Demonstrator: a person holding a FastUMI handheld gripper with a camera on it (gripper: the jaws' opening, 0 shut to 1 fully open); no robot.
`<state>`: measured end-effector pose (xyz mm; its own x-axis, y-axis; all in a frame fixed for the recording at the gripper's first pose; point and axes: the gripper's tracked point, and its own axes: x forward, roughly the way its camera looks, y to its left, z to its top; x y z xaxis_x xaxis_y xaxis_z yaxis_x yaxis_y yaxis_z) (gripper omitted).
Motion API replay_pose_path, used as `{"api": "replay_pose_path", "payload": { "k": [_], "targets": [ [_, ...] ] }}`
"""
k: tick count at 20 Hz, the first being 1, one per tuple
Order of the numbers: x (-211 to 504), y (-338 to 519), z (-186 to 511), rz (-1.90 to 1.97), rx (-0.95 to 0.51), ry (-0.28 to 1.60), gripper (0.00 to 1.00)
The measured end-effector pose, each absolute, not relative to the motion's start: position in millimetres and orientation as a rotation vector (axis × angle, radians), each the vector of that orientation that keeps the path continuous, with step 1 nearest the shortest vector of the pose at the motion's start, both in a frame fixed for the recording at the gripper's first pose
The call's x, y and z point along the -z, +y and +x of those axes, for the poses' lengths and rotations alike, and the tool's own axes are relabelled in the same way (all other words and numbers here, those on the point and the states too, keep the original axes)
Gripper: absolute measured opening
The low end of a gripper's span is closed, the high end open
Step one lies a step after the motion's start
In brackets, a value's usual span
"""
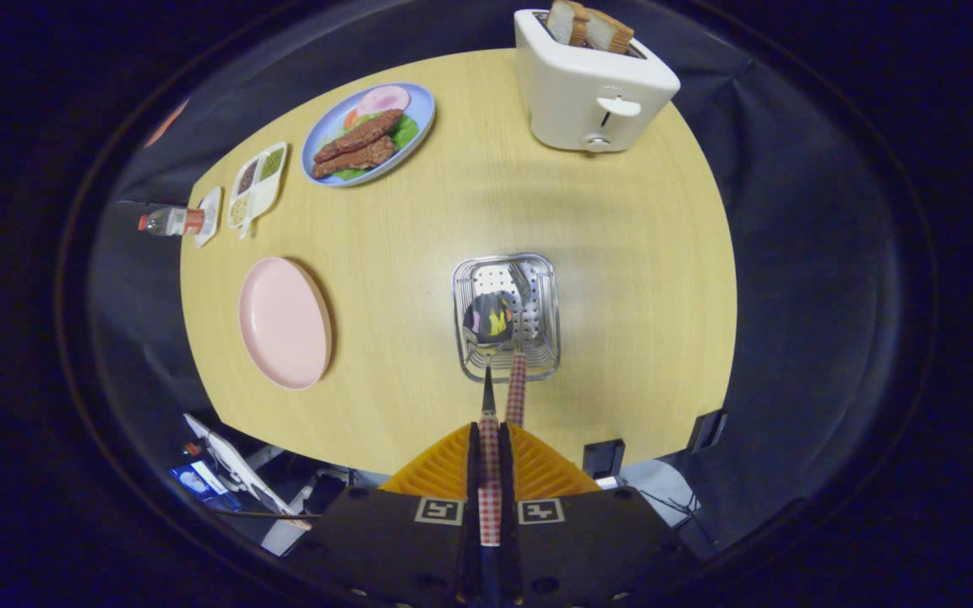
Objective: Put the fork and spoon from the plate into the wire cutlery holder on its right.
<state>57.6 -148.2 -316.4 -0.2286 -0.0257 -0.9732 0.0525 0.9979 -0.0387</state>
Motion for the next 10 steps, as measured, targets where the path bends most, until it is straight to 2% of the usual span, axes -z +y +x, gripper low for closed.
{"api": "replay_pose_path", "payload": {
  "k": [3, 10],
  "targets": [
    [323, -150, 66, 0.010, 0.102, 1.848, 0.09],
    [337, -148, 85, -0.039, 0.122, 1.834, 0.09]
  ]
}}
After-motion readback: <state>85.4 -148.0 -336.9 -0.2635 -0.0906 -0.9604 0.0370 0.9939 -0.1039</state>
